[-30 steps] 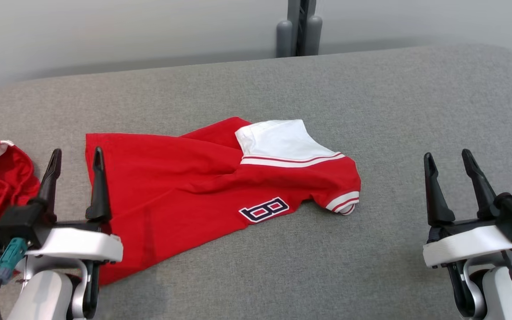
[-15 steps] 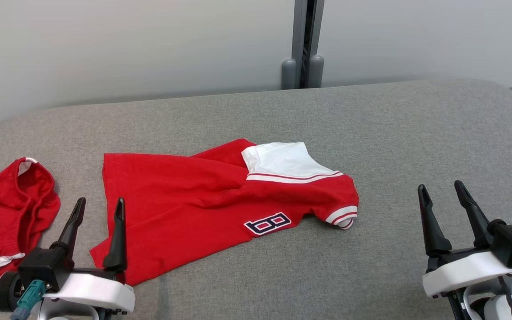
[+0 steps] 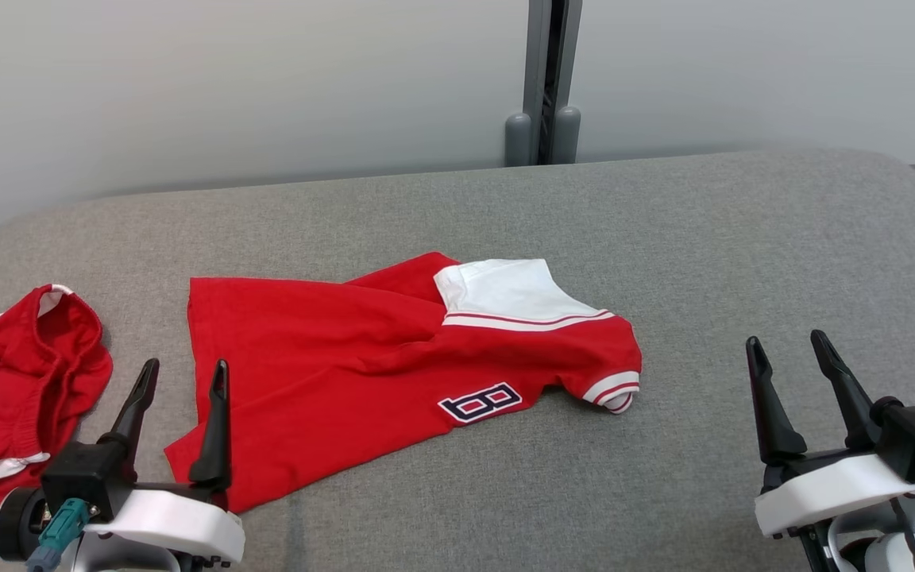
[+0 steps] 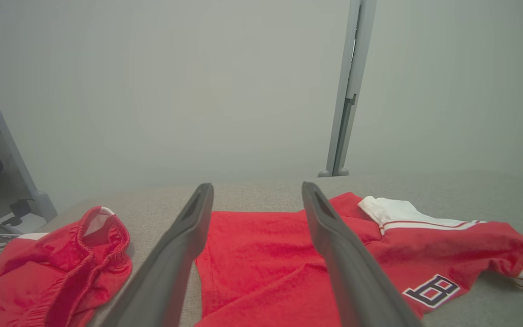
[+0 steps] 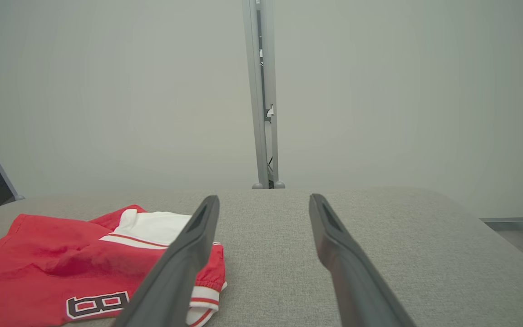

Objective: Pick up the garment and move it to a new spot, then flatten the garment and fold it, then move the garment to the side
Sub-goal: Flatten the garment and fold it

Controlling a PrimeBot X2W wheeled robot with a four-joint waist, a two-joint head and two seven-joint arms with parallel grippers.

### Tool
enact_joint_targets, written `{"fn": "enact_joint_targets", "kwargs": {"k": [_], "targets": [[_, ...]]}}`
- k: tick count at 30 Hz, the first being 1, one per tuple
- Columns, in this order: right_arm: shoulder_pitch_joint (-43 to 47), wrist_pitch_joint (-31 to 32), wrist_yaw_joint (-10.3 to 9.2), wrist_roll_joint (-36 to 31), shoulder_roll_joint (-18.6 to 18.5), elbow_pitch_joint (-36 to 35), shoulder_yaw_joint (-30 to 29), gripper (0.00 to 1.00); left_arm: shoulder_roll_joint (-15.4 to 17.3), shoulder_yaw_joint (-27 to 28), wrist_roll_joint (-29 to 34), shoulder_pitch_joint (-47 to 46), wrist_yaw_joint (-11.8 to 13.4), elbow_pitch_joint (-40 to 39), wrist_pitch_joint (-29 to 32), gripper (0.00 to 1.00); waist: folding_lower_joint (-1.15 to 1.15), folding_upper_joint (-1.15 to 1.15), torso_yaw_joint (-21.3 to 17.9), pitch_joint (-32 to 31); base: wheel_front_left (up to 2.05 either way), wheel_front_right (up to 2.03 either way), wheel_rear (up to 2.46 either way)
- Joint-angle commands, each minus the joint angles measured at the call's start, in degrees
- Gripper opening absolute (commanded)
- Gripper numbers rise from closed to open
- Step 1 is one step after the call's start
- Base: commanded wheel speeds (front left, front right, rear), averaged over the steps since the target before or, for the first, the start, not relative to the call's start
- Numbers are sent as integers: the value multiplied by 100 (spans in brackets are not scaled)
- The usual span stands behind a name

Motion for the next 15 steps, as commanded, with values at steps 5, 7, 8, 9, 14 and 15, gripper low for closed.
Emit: {"fn": "enact_joint_targets", "kwargs": {"k": [5, 7, 8, 9, 14, 15], "targets": [[-39, 19, -2, 14, -35, -24, -13, 100, 24, -9, 12, 23, 46, -34, 16, 100, 0, 0, 14, 65, 0, 0, 0], [-56, 24, -2, 12, -36, -46, -19, 100, 26, -9, 10, -6, 51, -42, 11, 100, 0, 0, 23, 103, 0, 0, 0], [-57, 22, -2, 10, -34, -53, -20, 100, 24, -9, 8, -20, 60, -40, 3, 100, 0, 0, 27, 115, 0, 0, 0], [-61, 22, -2, 9, -33, -59, -21, 100, 26, -9, 10, -30, 70, -42, -3, 100, 0, 0, 31, 128, 0, 0, 0], [-113, 14, -2, 11, -38, -70, -35, 100, 30, -4, -7, -64, 94, -57, -24, 100, 0, 0, 59, 200, 0, 0, 0], [-126, 16, -2, 17, -46, -66, -40, 100, 31, -8, -9, -74, 94, -64, -24, 100, 0, 0, 70, 216, 0, 0, 0]]}}
